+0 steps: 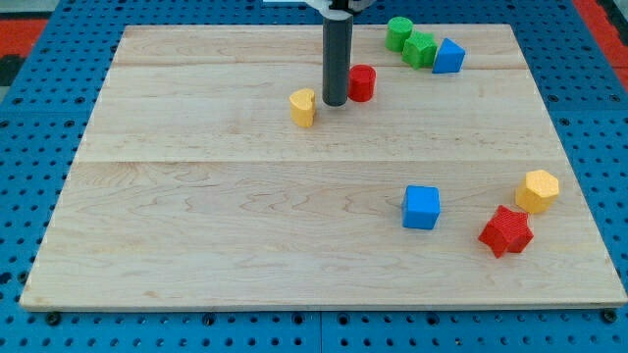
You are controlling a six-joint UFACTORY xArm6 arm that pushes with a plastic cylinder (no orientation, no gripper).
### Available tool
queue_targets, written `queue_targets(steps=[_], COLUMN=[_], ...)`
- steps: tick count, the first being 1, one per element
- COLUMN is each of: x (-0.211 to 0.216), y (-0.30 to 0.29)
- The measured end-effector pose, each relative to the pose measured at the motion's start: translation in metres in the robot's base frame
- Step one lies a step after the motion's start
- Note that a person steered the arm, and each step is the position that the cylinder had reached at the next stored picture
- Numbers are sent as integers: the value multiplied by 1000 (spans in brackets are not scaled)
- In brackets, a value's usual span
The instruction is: Push the yellow heart to the top center
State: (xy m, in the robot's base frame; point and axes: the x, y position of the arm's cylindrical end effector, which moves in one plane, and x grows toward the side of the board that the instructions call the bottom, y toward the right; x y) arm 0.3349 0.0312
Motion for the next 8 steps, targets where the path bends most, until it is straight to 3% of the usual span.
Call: queue_targets(steps=[2, 3, 4, 5, 6, 8], x=[-16, -20, 37, 83, 54, -3], y=[89, 95, 69, 3, -63, -12])
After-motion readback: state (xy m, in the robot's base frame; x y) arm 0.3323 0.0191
